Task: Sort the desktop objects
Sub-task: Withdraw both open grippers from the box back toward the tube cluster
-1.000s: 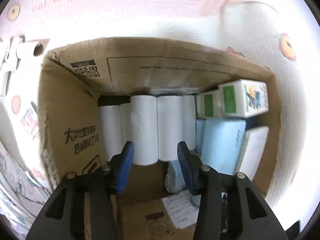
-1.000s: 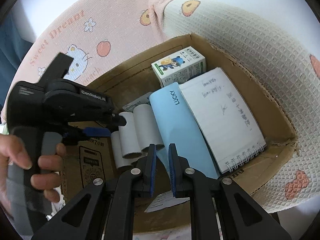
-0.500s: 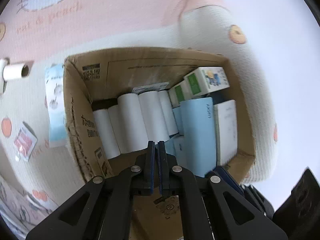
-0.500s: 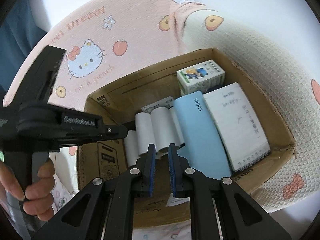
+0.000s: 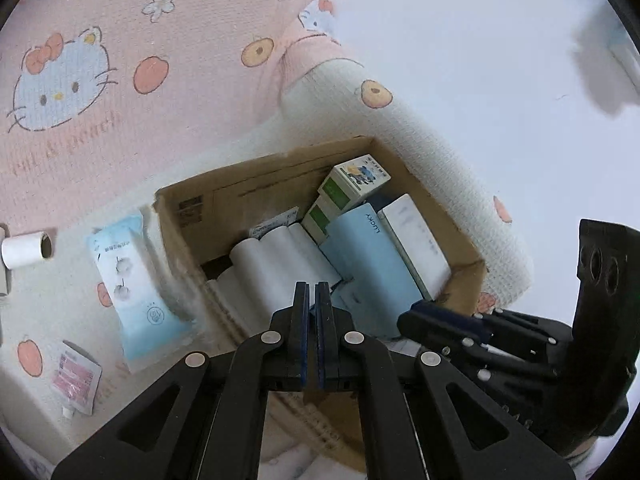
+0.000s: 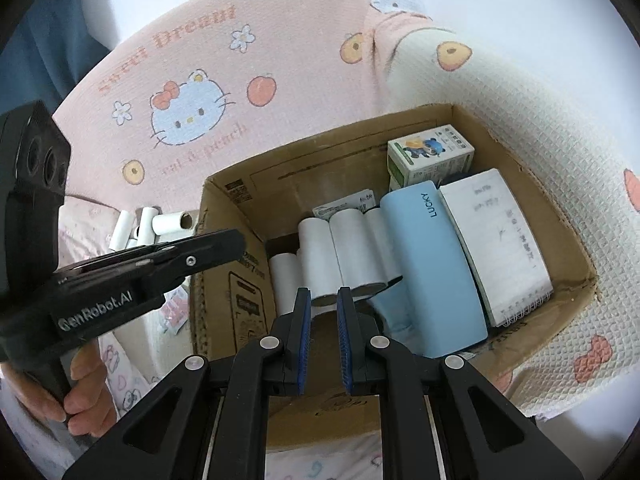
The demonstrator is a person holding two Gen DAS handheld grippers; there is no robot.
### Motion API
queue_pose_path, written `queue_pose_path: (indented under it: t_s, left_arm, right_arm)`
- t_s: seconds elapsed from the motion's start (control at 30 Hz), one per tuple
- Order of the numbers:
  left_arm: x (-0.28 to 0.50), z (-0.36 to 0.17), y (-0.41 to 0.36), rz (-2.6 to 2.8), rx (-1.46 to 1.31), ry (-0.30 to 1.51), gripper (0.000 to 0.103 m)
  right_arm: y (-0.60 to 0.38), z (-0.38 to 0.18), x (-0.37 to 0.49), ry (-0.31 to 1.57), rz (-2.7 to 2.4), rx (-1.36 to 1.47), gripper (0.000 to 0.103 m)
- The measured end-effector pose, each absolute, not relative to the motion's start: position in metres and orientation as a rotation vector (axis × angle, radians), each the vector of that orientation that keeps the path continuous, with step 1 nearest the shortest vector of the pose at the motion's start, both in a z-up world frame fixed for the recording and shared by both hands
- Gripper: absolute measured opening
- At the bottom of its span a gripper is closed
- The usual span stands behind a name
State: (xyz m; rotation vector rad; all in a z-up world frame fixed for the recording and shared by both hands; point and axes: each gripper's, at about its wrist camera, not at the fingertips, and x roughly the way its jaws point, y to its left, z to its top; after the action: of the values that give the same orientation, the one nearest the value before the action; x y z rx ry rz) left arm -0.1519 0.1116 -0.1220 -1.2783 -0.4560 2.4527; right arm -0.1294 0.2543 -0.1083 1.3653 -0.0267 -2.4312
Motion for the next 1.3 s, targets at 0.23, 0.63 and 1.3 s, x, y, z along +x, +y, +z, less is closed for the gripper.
queue_pose_path:
  t_s: [0.23, 0.63, 1.3]
  left_arm:
    - [-0.120, -0.119, 0.081, 2.503, -1.146, -0.380, 0.003]
    - [-0.062, -0.154, -0.022, 2.656, -1.064, -0.296, 0.003]
    - [-0.077, -0.237, -0.162, 2.829, -1.300, -0.904, 0.011]
  right_arm:
    - [0.239, -0.094, -0.104, 0.055, -2.516, 1.228, 0.010]
    - [0.178, -0.088, -0.067, 0.134, -2.562, 1.008, 0.010]
    - [0.028, -0.129, -0.077, 0.562, -2.301, 0.989, 0.010]
